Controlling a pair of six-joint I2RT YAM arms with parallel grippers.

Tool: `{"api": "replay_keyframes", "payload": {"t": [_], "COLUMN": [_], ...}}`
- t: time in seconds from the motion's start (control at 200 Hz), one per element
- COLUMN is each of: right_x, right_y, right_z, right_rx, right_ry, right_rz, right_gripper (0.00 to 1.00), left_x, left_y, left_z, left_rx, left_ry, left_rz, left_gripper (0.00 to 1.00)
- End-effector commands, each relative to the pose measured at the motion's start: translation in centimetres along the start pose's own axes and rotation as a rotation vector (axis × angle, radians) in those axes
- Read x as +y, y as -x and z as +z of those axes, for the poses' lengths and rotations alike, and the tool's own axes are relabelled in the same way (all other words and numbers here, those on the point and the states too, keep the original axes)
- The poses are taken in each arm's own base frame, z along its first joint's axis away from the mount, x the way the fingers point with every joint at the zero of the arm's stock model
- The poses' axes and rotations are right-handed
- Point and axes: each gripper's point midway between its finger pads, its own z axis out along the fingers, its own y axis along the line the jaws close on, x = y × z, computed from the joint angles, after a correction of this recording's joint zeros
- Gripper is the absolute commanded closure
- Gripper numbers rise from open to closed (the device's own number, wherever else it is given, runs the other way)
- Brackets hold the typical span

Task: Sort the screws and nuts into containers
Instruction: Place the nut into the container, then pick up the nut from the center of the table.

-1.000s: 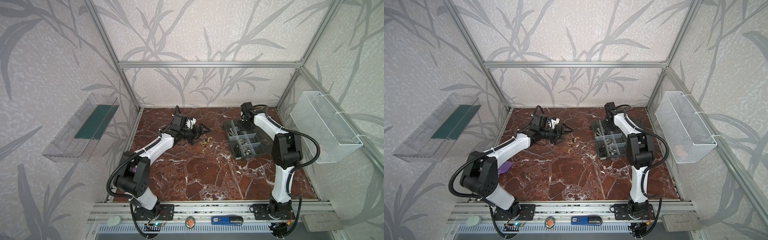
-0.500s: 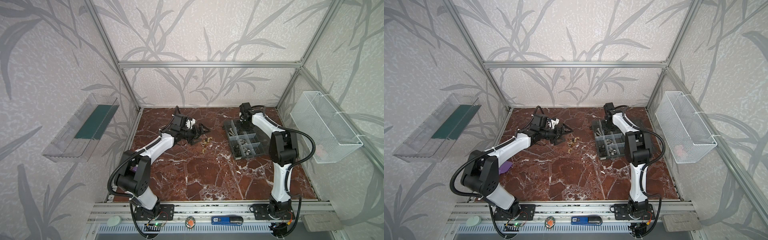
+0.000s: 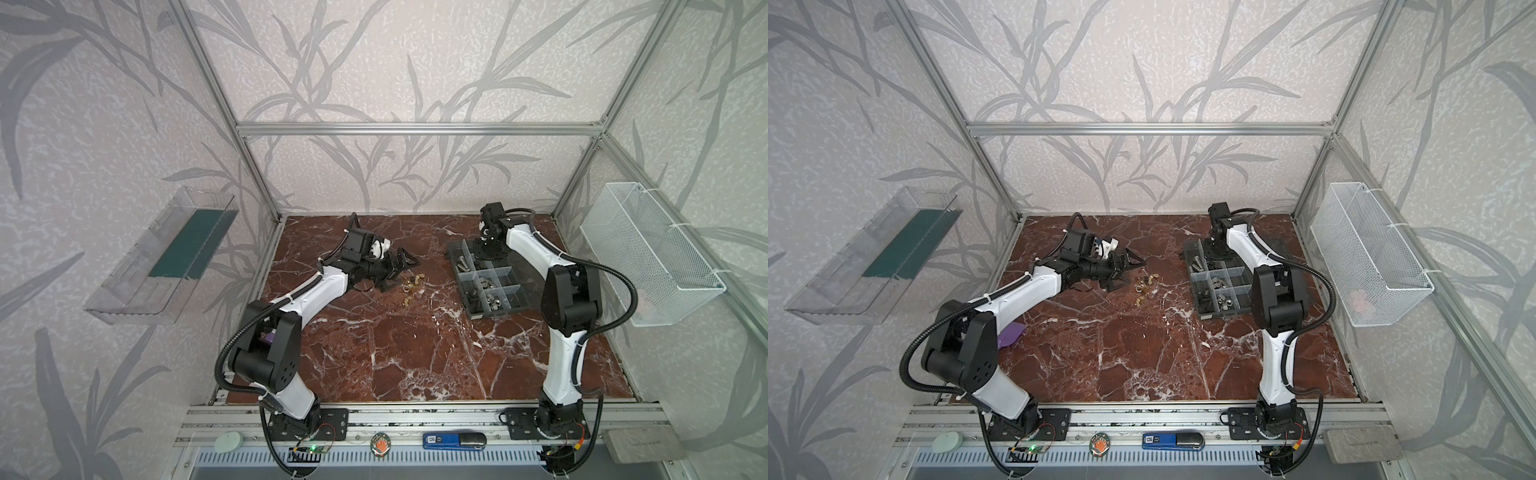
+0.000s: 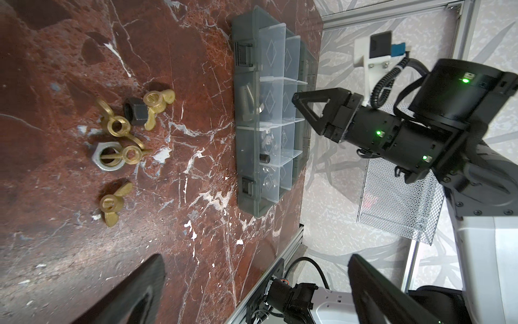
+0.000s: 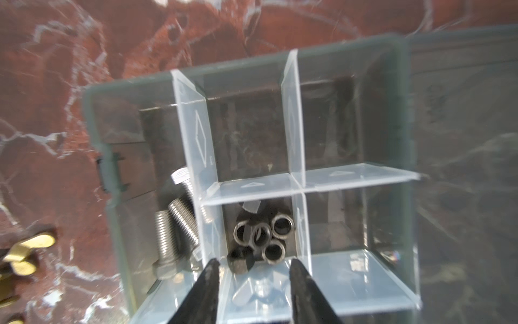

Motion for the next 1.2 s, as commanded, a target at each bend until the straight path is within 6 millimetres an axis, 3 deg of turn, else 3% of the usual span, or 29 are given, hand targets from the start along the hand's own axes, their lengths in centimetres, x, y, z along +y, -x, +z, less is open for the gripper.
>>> {"api": "replay_keyframes", "payload": {"t": [0.0, 0.145, 0.275, 0.49, 0.685, 0.915, 1.195], "right_x": [1.9, 5.6, 9.9, 17.6, 22.3, 24.5, 24.8], "right_y": [0.5, -0.5, -2.0, -5.2, -7.7, -9.8, -9.9], "right_z": [-4.6, -6.1, -5.9, -3.5, -0.1, 3.0, 4.3], "right_rx": [-0.076, -0.108, -0.1, -0.046, 0.027, 0.091, 0.1], "right_ry": [0.029, 0.059, 0.11, 0.173, 0.238, 0.247, 0.242], "right_rz": [-0.056, -0.146, -0.214, -0.343, -0.377, -0.4, -0.396], "right_gripper": [0.48, 0.47, 0.45, 0.42, 0.42, 0.44, 0.52], "left_x": [-0.9, -0.2, 0.8, 2.5, 4.1, 4.5, 4.7], "left_y": [0.6, 0.8, 1.1, 1.1, 1.0, 0.6, 0.7], "left_z": [-1.7, -2.7, -3.6, -4.9, -5.8, -6.2, -6.0], "left_rx": [-0.039, -0.06, -0.079, -0.106, -0.126, -0.129, -0.125], "left_ry": [-0.013, -0.015, -0.027, -0.044, -0.056, -0.048, -0.047], "left_rz": [0.032, 0.017, -0.015, -0.064, -0.109, -0.101, -0.107], "left_gripper": [0.01, 0.0, 0.0, 0.01, 0.0, 0.0, 0.0]}}
